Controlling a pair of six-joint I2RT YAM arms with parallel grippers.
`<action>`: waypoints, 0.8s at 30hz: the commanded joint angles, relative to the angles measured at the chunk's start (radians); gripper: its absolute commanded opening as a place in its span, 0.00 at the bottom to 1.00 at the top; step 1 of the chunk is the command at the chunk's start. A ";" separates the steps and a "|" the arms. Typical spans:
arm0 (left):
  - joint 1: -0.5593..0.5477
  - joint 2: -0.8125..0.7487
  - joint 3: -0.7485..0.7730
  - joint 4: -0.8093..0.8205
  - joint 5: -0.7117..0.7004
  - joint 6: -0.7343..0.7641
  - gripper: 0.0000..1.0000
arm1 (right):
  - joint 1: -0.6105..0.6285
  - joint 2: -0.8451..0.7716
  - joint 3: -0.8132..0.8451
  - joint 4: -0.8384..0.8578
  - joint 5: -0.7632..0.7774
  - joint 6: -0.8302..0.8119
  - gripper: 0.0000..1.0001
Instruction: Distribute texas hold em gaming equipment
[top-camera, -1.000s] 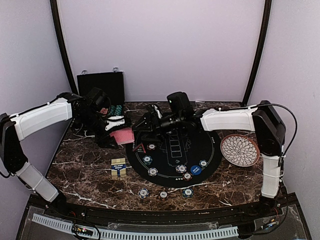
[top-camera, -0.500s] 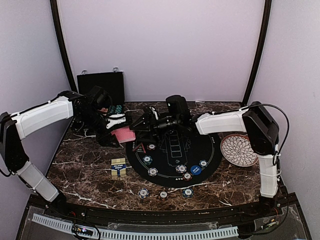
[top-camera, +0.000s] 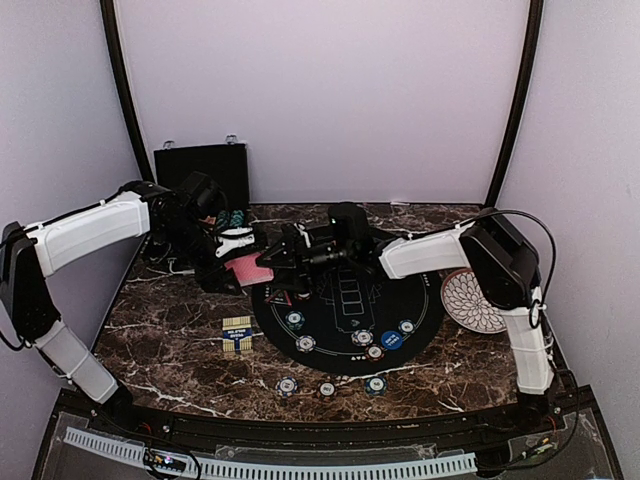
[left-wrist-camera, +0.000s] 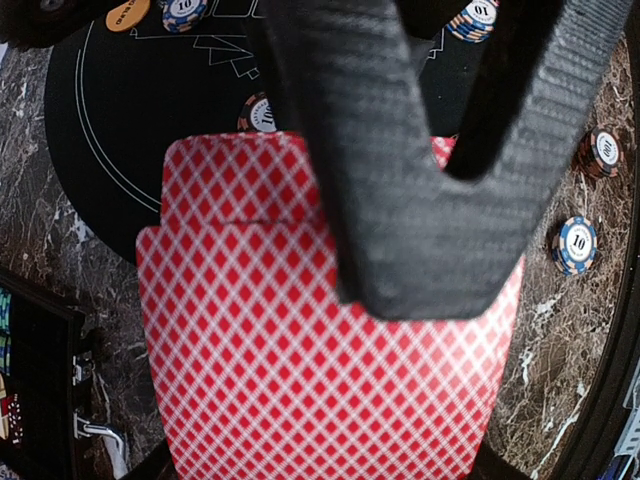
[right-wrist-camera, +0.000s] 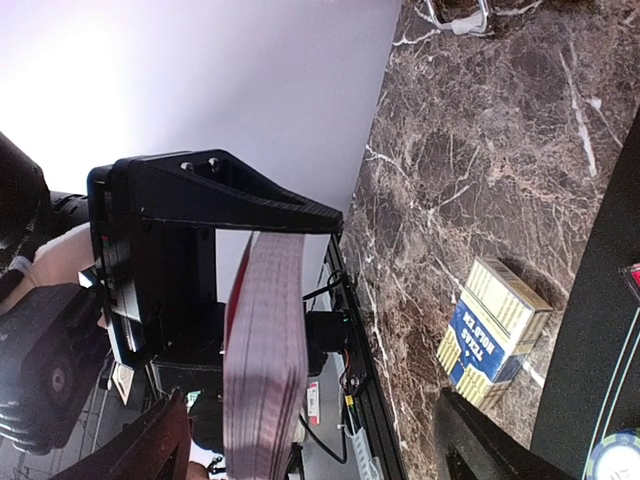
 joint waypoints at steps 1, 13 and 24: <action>-0.014 0.002 0.045 -0.003 0.003 -0.008 0.00 | 0.011 0.034 0.057 0.107 -0.023 0.049 0.83; -0.024 0.014 0.048 0.012 -0.019 -0.013 0.00 | 0.016 0.108 0.109 0.171 -0.054 0.126 0.59; -0.033 0.038 0.057 0.018 -0.034 -0.009 0.01 | 0.015 0.141 0.122 0.252 -0.072 0.197 0.25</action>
